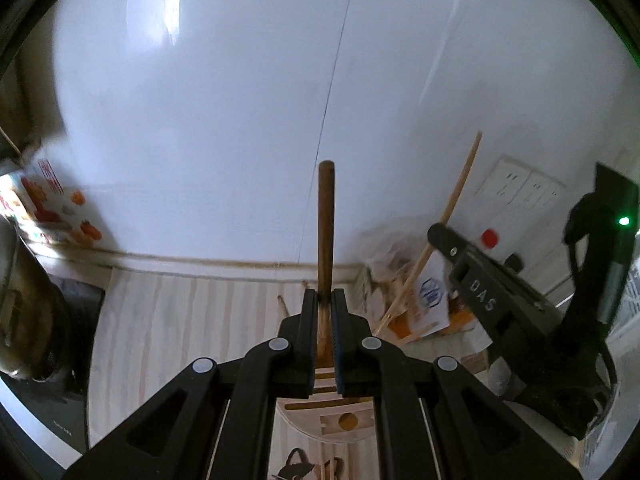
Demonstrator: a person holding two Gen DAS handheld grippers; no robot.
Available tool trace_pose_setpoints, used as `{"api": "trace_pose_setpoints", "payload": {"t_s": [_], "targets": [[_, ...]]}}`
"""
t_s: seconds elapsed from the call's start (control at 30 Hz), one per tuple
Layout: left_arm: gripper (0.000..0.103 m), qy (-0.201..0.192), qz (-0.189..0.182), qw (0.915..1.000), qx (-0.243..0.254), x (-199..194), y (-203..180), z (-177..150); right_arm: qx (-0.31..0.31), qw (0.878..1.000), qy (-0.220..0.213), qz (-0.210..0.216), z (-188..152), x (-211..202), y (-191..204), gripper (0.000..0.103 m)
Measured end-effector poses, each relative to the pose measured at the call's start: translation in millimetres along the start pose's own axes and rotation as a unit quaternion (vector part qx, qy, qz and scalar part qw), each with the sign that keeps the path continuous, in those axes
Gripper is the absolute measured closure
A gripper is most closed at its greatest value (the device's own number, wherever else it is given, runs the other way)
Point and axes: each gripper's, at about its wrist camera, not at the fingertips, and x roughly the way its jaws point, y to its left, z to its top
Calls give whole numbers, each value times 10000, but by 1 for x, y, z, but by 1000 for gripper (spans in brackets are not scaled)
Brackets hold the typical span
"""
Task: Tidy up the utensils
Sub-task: 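Lift both chopsticks and lower them into the pink holder, then open the right tool while the left tool releases its chopstick into the holder, then lower both tools to the mat and grasp one chopstick each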
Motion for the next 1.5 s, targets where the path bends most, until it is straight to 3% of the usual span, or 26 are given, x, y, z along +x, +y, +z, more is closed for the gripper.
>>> {"api": "trace_pose_setpoints", "payload": {"t_s": [0.17,0.33,0.37,0.4,0.47,0.5,0.57,0.63,0.7,0.77,1.03,1.17,1.5], "targets": [[99,341,-124,9991,-196,24,13,-7,-147,9997,204,66,-14,24,-2,96],[91,232,-205,9990,-317,-1,16,-2,-236,9978,577,236,-17,22,0,92],[81,140,-116,9993,-319,-9,16,0,-244,9980,545,213,-15,17,0,90],[61,60,-7,9995,-316,-16,17,1,-206,9983,489,244,-13,10,-3,86],[33,-155,159,9992,-346,-32,21,2,-165,9987,418,225,-10,-1,-6,80],[31,-306,267,9985,-378,-40,25,1,-153,9989,371,239,-9,-7,-8,79],[30,-445,436,9975,-330,-51,29,-2,-139,9993,292,167,-7,-23,-10,71],[24,-508,573,9966,-319,-57,31,-6,-92,9996,229,148,-6,-39,-13,59],[7,-571,707,9954,-291,-62,34,-14,-89,9998,175,42,-7,-52,-15,52],[1,-610,781,9946,-293,-65,36,-24,-78,9998,193,-33,-11,-65,-18,44],[1,-260,1188,9925,-128,-48,33,-70,54,9995,295,-118,-55,-99,-24,21],[1,-157,1540,9879,-97,-38,38,-107,6,9989,289,-367,-82,-108,-29,19],[1,1155,1803,9767,-136,37,61,-202,132,9830,1662,-765,-187,-65,-62,19]]}}
